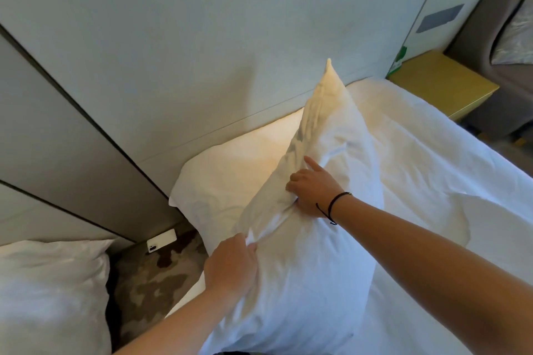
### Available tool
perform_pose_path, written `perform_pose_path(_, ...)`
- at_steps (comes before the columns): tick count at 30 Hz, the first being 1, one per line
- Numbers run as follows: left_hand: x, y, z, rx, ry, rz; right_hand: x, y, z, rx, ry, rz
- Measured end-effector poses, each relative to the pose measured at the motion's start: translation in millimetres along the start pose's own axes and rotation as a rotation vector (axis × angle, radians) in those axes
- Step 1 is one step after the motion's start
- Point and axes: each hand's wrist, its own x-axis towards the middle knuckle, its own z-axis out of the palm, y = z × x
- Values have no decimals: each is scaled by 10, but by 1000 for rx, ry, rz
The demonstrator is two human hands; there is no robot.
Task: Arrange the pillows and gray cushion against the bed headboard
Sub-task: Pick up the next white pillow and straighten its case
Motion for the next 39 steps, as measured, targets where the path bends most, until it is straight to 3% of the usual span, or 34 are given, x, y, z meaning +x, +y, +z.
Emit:
perform_pose_path(10,312,290,-309,-18,284,186,-22,347,12,115,182,219)
perform_pose_path(15,481,511,-471,-38,333,311,-83,573,-196,234,255,337)
perform_pose_path(21,748,842,-810,-122,365,502,14,830,-532,459,400,663)
perform_pose_path(31,1860,1558,-1702,-339,482,855,777,1619,-1322,611,675,977)
perform_pose_path(36,2793,1924,-2235,-399,536,872,1555,2230,-1902,442,864,965)
perform_pose_path(39,3456,1965,-2259,-200,398,770,1997,2506,-1818,394,755,1013)
